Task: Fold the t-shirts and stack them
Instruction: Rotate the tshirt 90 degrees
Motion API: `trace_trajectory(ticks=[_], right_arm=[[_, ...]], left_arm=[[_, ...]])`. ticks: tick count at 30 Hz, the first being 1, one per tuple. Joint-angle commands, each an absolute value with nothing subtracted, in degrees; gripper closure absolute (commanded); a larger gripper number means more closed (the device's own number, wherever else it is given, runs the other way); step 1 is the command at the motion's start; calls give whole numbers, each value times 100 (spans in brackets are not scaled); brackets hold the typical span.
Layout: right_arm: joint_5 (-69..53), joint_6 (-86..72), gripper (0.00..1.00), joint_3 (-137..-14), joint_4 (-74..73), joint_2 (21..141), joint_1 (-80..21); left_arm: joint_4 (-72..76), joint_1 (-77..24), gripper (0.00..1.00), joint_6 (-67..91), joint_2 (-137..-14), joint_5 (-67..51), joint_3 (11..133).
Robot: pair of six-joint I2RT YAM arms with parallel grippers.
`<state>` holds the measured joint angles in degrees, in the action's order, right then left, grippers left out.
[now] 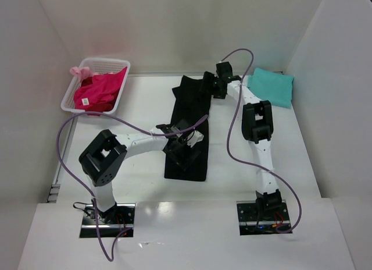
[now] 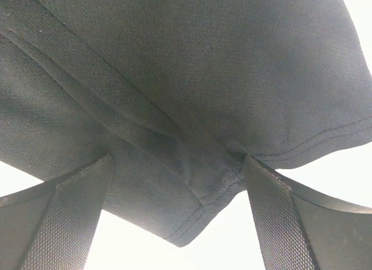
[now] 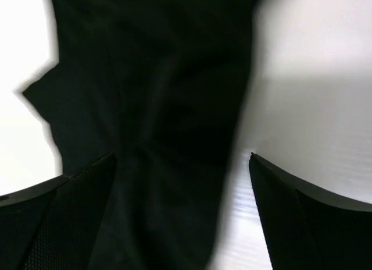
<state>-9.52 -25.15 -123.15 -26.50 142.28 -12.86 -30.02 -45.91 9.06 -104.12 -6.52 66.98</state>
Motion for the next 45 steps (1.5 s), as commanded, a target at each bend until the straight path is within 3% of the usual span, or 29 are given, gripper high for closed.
trace_trajectory(ticks=[1, 12, 32, 40, 45], right_arm=[[-1143, -2540, 0, -12911, -2654, 14264, -1248], [-1468, -2487, 0, -13359, -2576, 14695, -1414], [-1327, -2487, 0, -14467, -3128, 15311, -1626], [-993, -2312, 0, -13607, -3077, 13634, -1564], [-642, -2312, 0, -11377, -2304, 11363, -1512]], left_arm=[[-3164, -4667, 0, 958, -10564, -1098, 6539], [-3111, -4772, 0, 1010, -10793, -1704, 6601], [-3137, -4825, 0, 1353, -10627, -1618, 6548], [-3559, -4825, 0, 1344, -9451, -670, 6828], [-3560, -4825, 0, 1731, -8467, 131, 6829]])
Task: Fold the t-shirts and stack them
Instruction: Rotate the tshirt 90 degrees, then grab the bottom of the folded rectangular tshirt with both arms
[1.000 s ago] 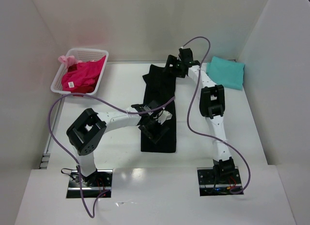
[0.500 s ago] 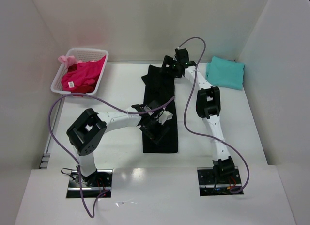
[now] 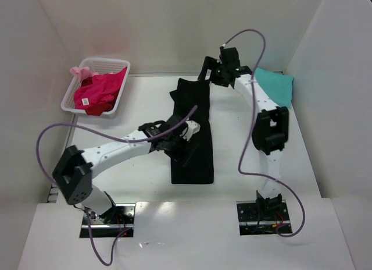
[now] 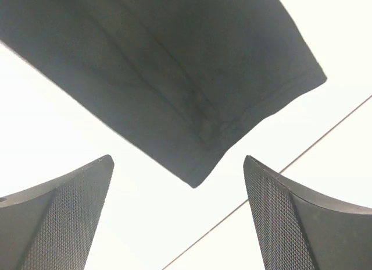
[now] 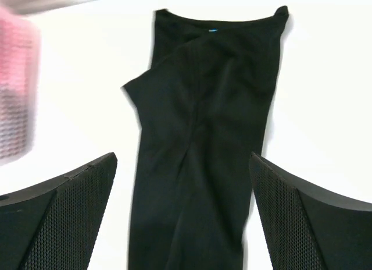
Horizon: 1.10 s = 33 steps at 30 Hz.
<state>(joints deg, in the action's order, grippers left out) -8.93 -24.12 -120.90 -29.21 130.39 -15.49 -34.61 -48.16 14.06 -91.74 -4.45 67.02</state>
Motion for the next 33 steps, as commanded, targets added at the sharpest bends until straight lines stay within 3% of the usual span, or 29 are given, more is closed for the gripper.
trace_trajectory(ticks=[1, 8, 16, 21, 26, 33], right_arm=[[-642, -2416, 0, -10990, -2164, 11016, -1512], [-694, -3162, 0, -7644, -1907, 8783, -1512], [-563, -3524, 0, -5478, -2942, 6726, -1617], [-878, -3752, 0, -4975, -3480, 6074, -1670], [-870, -4481, 0, -4685, -3665, 5960, -2573], [-625, -4975, 5, -4606, -4165, 5959, -2848]], left_arm=[[-3560, -4825, 0, 1818, -8316, 271, 6751], [-3428, -4605, 0, 2802, -7709, 712, 6337], [-2567, -4553, 0, 3839, -7269, -243, 5582], [-2715, -4553, 0, 4192, -7417, -676, 5361], [-2769, -4553, 0, 4377, -7418, -800, 5239], [-2830, -4553, 0, 4632, -7102, -843, 5186]])
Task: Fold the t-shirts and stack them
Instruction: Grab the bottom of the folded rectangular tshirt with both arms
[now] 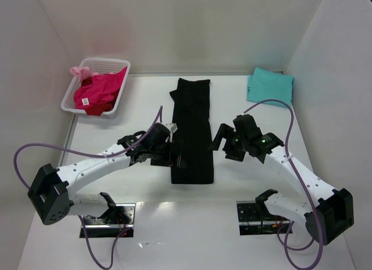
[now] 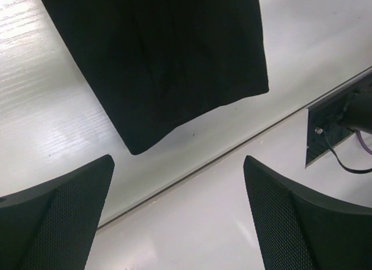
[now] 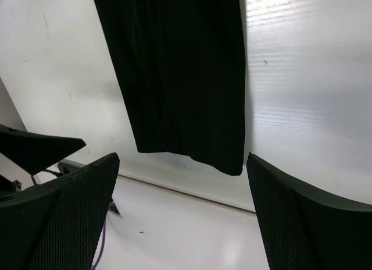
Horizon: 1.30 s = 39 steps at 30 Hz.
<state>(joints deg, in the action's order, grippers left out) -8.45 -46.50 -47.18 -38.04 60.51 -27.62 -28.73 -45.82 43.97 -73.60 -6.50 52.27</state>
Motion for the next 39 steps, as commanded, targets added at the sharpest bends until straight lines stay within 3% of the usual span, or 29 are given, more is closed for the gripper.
trace_trajectory(ticks=[1, 8, 21, 32, 39], right_arm=[[-624, -4975, 5, -4501, -4166, 5959, -2848], [-686, -5264, 7, -4149, -4368, 5906, -3286], [-677, -5827, 12, -3990, -3622, 7066, -4429], [-448, -5985, 16, -3736, -3278, 7189, -4430], [-334, -5985, 25, -3560, -3348, 7076, -4430]], left_arm=[[-2830, -4553, 0, 4684, -7102, -844, 5116], [-3208, -4553, 0, 4754, -7163, -905, 5027], [-3375, -4553, 0, 4983, -7461, -598, 4772], [-2998, -4553, 3, 5045, -7866, -879, 4720], [-2646, -4553, 5, 5378, -7928, -879, 4544]])
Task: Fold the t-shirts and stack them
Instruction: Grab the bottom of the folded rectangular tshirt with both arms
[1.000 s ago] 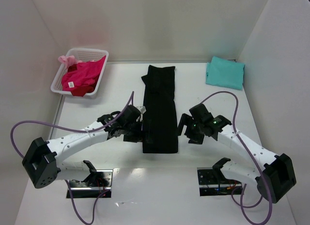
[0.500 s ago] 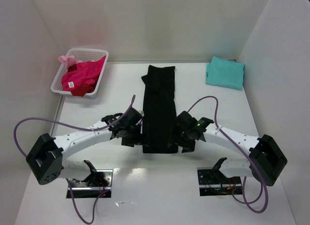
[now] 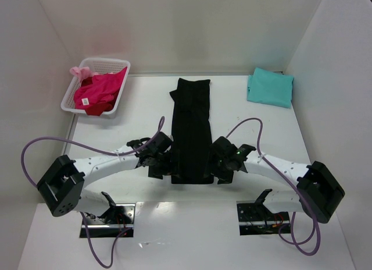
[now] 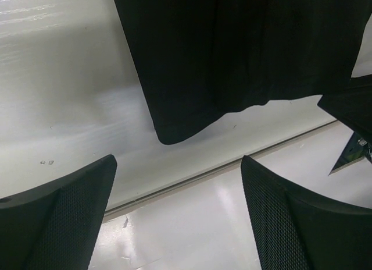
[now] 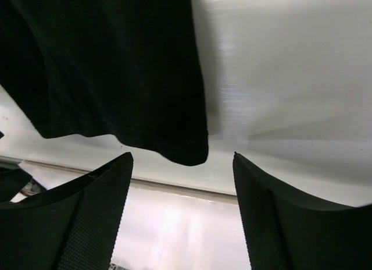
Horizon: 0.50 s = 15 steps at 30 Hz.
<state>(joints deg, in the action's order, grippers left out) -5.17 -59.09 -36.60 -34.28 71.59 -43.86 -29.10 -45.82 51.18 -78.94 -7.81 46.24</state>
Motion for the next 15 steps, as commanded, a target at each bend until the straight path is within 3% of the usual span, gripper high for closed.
trace_trajectory(ticks=[1, 9, 15], right_arm=[[-282, -5985, 26, -3560, -3349, 7006, -4430], [-325, -6091, 35, -3331, -3059, 7005, -4430], [-202, -6091, 36, -3331, -2866, 7057, -4430]], left_arm=[[-2646, -4553, 5, 5379, -7928, -879, 4544], [-2426, -4553, 10, 5432, -8261, -879, 4491], [-2321, -4605, 13, 5484, -8314, -879, 4438]])
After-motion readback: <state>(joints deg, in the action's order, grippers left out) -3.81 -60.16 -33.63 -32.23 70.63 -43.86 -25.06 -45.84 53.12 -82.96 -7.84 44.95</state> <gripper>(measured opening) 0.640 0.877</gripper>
